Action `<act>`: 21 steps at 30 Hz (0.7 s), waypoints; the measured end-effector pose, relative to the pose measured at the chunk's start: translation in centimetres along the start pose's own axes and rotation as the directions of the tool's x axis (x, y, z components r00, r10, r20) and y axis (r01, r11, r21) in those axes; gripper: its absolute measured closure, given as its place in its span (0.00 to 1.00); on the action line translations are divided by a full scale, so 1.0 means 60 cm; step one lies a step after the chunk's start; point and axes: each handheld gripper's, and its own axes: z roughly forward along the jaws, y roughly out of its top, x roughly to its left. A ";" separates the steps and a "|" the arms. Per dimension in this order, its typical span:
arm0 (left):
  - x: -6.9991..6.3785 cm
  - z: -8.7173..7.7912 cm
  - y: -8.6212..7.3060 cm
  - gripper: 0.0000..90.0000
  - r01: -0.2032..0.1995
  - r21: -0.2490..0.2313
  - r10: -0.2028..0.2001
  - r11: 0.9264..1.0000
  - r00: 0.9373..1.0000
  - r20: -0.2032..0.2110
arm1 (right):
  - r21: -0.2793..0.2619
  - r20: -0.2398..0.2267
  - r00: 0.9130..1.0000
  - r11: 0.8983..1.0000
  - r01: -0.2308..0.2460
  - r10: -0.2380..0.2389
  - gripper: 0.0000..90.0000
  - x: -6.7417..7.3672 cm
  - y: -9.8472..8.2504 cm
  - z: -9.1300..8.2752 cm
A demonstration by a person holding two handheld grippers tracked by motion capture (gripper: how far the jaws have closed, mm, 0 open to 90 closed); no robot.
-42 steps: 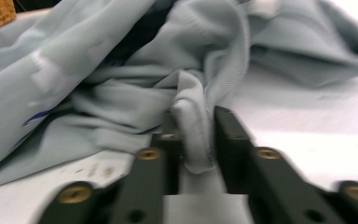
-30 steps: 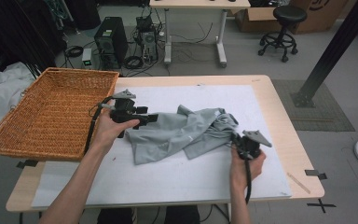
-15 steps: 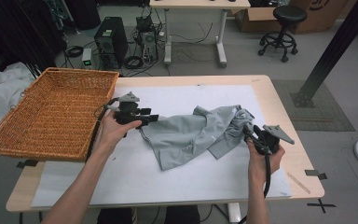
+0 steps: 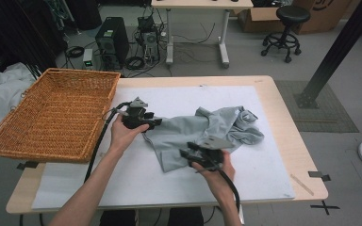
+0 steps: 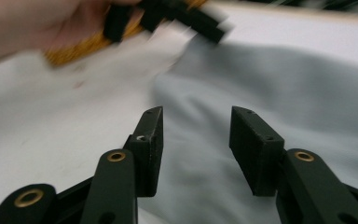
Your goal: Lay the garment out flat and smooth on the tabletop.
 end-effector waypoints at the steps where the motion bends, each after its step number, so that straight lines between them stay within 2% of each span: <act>1: -0.002 -0.007 0.000 0.54 -0.004 -0.007 0.004 1.000 1.000 0.003 | 0.065 -0.057 0.997 0.996 0.055 -0.052 0.60 0.005 0.004 0.042; 2: -0.002 -0.007 0.000 0.54 -0.004 -0.007 0.004 1.000 1.000 0.003 | 0.065 -0.057 0.997 0.996 0.055 -0.052 0.60 0.005 0.004 0.042; 3: -0.002 -0.010 0.000 0.54 -0.009 -0.011 0.009 1.000 1.000 0.005 | 0.093 -0.112 0.991 0.992 0.080 -0.069 0.60 0.007 0.005 0.071; 4: -0.002 -0.014 0.000 0.54 -0.011 -0.012 0.011 1.000 1.000 0.003 | 0.093 -0.112 0.991 0.992 0.080 -0.069 0.60 0.007 0.005 0.071; 5: 0.002 -0.019 -0.003 0.54 -0.003 -0.020 0.003 1.000 1.000 0.002 | 0.119 -0.136 0.985 0.986 0.120 -0.104 0.58 0.008 0.004 0.096; 6: 0.002 -0.019 -0.003 0.54 -0.003 -0.020 0.003 1.000 1.000 0.002 | 0.119 -0.136 0.985 0.986 0.120 -0.104 0.58 0.008 0.004 0.096; 7: 0.006 -0.022 -0.005 0.54 0.003 -0.021 -0.003 1.000 1.000 0.001 | 0.138 -0.130 0.982 0.979 0.152 -0.134 0.59 0.009 0.005 0.105; 8: 0.008 -0.023 -0.006 0.54 0.005 -0.021 -0.005 1.000 1.000 0.002 | 0.159 -0.145 0.980 0.974 0.160 -0.137 0.61 0.008 0.003 0.113; 9: 0.010 -0.023 -0.008 0.54 0.011 -0.019 -0.011 1.000 1.000 0.002 | 0.165 -0.156 0.980 0.975 0.150 -0.125 0.69 0.006 -0.002 0.121; 11: 0.012 -0.024 -0.010 0.53 0.015 -0.018 -0.015 1.000 1.000 0.004 | 0.159 -0.157 0.981 0.977 0.142 -0.117 0.79 0.005 -0.004 0.118; 12: 0.012 -0.024 -0.010 0.53 0.015 -0.018 -0.015 1.000 1.000 0.004 | 0.159 -0.157 0.981 0.977 0.142 -0.117 0.79 0.005 -0.004 0.118; 13: 0.011 -0.023 -0.010 0.53 0.016 -0.017 -0.016 1.000 1.000 0.006 | 0.150 -0.157 0.982 0.980 0.130 -0.106 0.93 0.004 -0.007 0.112; 14: 0.011 -0.023 -0.010 0.53 0.016 -0.017 -0.016 1.000 1.000 0.006 | 0.150 -0.157 0.982 0.980 0.130 -0.106 0.93 0.004 -0.007 0.112; 15: 0.010 -0.022 -0.010 0.53 0.016 -0.017 -0.016 1.000 1.000 0.007 | 0.139 -0.155 0.984 0.984 0.113 -0.091 0.97 0.003 -0.009 0.101; 17: 0.008 -0.020 -0.011 0.53 0.016 -0.018 -0.016 1.000 1.000 0.007 | 0.108 -0.156 0.985 0.990 0.087 -0.069 0.97 0.006 -0.009 0.080; 18: 0.008 -0.020 -0.011 0.53 0.016 -0.018 -0.016 1.000 1.000 0.007 | 0.108 -0.156 0.985 0.990 0.087 -0.069 0.97 0.006 -0.009 0.080; 19: 0.007 -0.020 -0.011 0.53 0.020 -0.024 -0.020 1.000 1.000 0.007 | 0.070 -0.149 0.987 0.996 0.063 -0.052 0.97 0.012 -0.010 0.051; 20: 0.007 -0.020 -0.011 0.53 0.020 -0.024 -0.020 1.000 1.000 0.007 | 0.070 -0.149 0.987 0.996 0.063 -0.052 0.97 0.012 -0.010 0.051; 21: 0.011 -0.022 -0.010 0.53 0.033 -0.033 -0.033 0.999 0.999 0.000 | 0.053 -0.138 0.990 0.997 0.048 -0.040 0.98 0.021 -0.017 0.011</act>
